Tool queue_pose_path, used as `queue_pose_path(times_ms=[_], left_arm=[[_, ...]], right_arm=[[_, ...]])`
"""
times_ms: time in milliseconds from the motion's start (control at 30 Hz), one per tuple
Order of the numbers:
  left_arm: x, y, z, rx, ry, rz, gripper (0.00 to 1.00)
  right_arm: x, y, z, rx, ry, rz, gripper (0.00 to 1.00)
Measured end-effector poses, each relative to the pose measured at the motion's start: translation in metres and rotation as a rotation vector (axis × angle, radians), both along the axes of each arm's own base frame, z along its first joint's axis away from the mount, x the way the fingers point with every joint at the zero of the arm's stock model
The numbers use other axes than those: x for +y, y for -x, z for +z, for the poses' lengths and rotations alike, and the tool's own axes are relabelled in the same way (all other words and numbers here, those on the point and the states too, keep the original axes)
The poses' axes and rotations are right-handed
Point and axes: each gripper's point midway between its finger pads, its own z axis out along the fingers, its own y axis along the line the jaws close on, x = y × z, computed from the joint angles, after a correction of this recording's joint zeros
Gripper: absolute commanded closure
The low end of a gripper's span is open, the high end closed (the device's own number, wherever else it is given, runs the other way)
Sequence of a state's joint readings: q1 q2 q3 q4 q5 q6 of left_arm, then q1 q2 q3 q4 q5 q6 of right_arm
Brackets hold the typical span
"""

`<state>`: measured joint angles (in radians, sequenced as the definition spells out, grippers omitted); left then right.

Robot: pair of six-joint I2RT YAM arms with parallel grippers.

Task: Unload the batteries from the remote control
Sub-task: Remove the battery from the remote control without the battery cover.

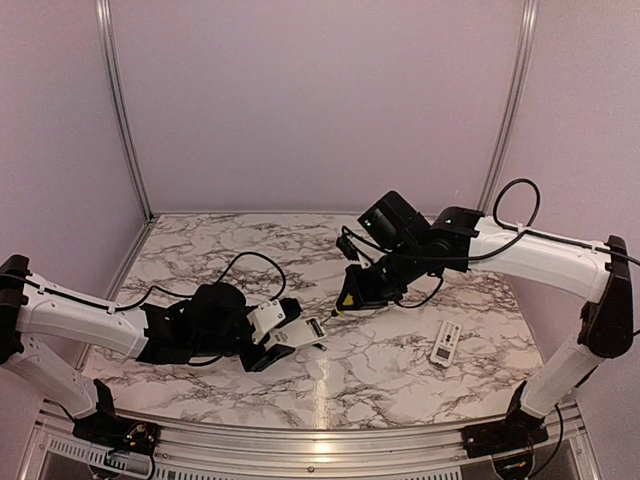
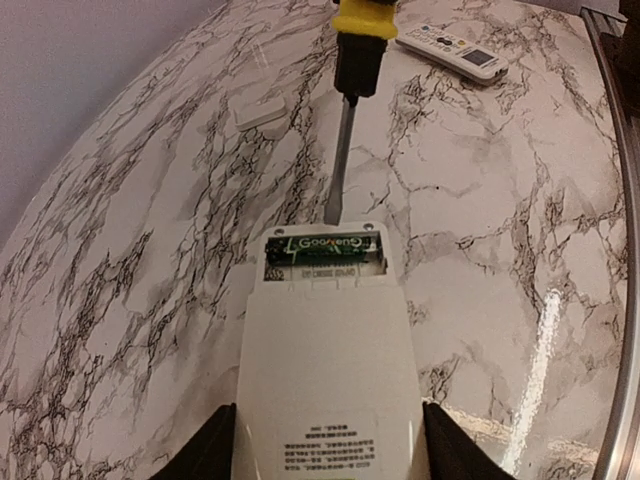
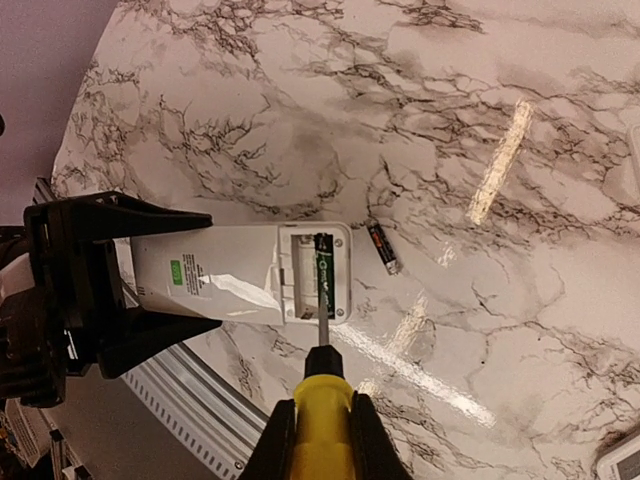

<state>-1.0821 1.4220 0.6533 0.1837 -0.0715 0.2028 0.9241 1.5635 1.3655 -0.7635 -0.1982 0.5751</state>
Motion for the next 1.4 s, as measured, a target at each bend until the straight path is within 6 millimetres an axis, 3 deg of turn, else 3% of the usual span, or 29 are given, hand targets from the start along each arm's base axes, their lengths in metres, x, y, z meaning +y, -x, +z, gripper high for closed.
queue_pose_path(times_ms=[133, 467, 867, 1400], left_arm=[[0.0, 0.001, 0.0, -0.003, -0.001, -0.004, 1.0], [-0.004, 0.002, 0.002, -0.01, 0.008, -0.013, 1.0], [-0.005, 0.002, 0.002, -0.012, 0.011, -0.014, 1.0], [-0.006, 0.004, 0.003, -0.019, 0.009, -0.013, 1.0]], right_arm=[[0.005, 0.002, -0.01, 0.013, 0.024, 0.013, 1.0], [0.01, 0.001, -0.013, -0.002, 0.047, 0.03, 1.0], [0.01, -0.006, 0.004, -0.052, 0.058, 0.014, 1.0], [0.009, -0.003, 0.0, -0.056, 0.08, 0.026, 1.0]])
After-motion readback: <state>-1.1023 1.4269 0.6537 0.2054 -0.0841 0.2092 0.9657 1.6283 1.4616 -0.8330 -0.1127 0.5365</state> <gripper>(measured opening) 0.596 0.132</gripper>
